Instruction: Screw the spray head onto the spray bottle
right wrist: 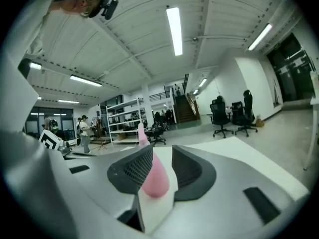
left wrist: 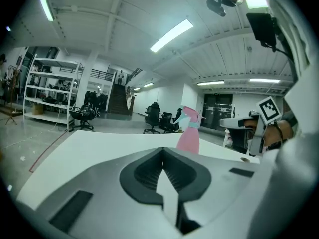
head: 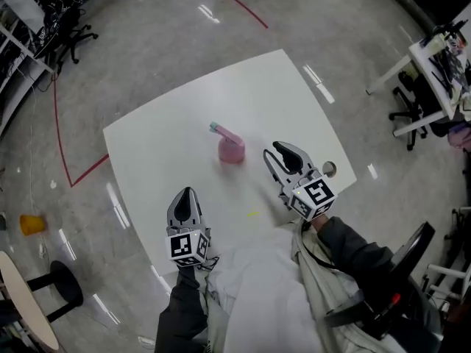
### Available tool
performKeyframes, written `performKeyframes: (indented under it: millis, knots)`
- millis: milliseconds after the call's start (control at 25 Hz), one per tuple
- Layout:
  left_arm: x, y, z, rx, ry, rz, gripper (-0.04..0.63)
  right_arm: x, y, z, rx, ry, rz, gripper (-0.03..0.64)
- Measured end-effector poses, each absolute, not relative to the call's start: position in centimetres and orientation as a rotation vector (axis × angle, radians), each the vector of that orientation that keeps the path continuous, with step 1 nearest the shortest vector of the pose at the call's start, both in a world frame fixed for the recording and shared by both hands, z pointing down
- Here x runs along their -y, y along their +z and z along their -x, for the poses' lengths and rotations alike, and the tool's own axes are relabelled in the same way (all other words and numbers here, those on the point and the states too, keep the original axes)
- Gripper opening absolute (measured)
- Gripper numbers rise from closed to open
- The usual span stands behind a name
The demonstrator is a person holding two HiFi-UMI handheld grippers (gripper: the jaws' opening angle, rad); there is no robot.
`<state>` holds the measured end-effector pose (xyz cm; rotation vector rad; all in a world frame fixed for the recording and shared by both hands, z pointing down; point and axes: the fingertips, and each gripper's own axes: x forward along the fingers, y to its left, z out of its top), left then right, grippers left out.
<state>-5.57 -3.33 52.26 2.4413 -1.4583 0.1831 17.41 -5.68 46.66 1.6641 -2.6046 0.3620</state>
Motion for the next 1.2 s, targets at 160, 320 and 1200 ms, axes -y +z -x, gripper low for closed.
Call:
performKeyframes:
  millis: [160, 320, 1200]
  knots:
    - [2.8, 51.9, 4.3, 1.427, 0.203, -2.455, 0.006, 4.3, 48.9, -16.2, 2.571, 0.440, -1.575, -0.003]
    - [2.1, 52.1, 3.7, 1.384, 0.212, -2.458, 0.006, 3.3, 50.1, -13.2, 2.567, 0.416, -1.479, -0.005]
    - [2.1, 53.8, 3.7, 1.336, 0.240, -2.425, 0.006, 2.5, 52.5, -9.5, 2.559, 0.383, -1.307, -0.005]
